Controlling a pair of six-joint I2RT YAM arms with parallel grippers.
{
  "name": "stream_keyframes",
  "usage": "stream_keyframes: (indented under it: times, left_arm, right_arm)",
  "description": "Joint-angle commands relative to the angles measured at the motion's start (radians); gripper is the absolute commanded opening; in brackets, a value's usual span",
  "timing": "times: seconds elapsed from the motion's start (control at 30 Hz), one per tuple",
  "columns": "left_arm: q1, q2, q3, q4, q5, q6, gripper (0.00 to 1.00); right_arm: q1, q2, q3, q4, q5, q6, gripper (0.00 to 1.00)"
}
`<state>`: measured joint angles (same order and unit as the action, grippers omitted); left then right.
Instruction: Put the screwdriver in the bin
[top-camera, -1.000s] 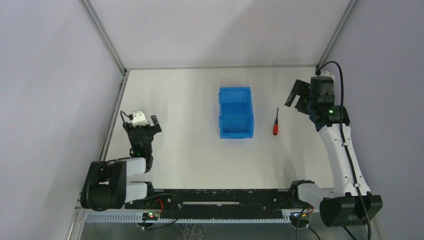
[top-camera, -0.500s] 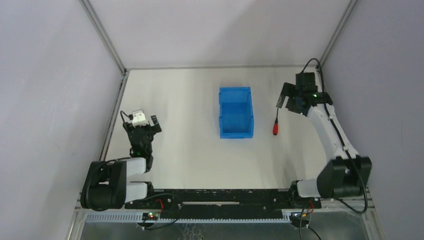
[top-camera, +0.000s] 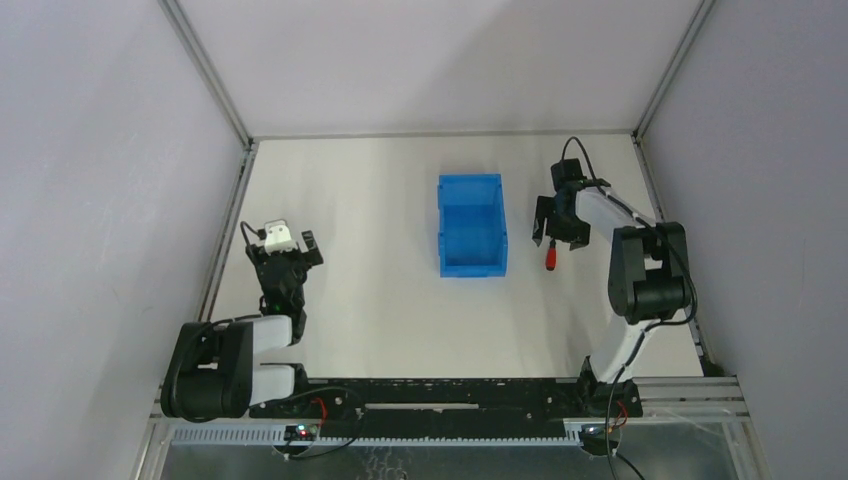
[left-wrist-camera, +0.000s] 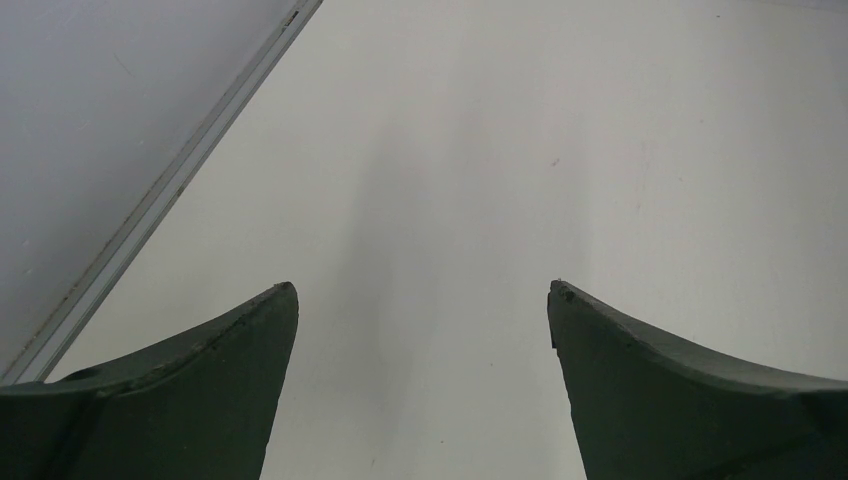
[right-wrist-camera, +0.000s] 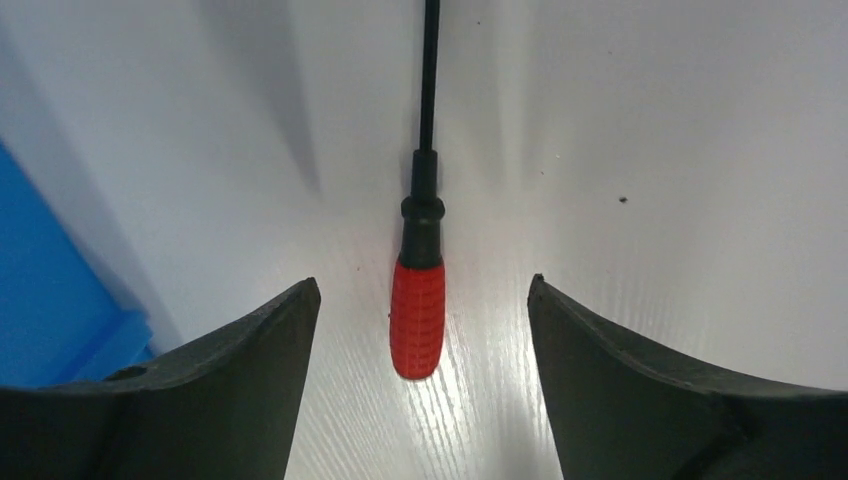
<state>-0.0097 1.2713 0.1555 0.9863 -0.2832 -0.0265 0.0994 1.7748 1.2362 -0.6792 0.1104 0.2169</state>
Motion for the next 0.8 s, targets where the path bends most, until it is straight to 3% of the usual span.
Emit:
stream_keyframes:
  times: [0.0,0.07,0.2,0.5,0.77]
  left_arm:
    - [0.007,-0.010,0.038,0.069,0.007,0.009,1.00]
    - [0.007,-0.010,0.038,0.069,0.006,0.009,1.00]
    - [0.007,-0.010,0.038,0.069,0.006,0.009,1.00]
    - [0.007,-0.011,0.038,0.069,0.007,0.009,1.00]
    - [0.007,-0.011,0.038,0.069,0.007,0.010,1.00]
  right_arm:
    - [-0.003,0.047,0.017,0.038,-0.028,-0.036,0.81]
    - [-0.011,0.067,0.017,0.031,-0.042,-0.036,0.74]
    - [-0.026,0.098,0.016,0.028,-0.084,-0.040,0.46]
    - [-0.032,0.065,0.009,0.035,-0.101,-0.068,0.09]
    - [-0.045,-0.112,0.074,-0.067,-0.049,-0.072,0.06]
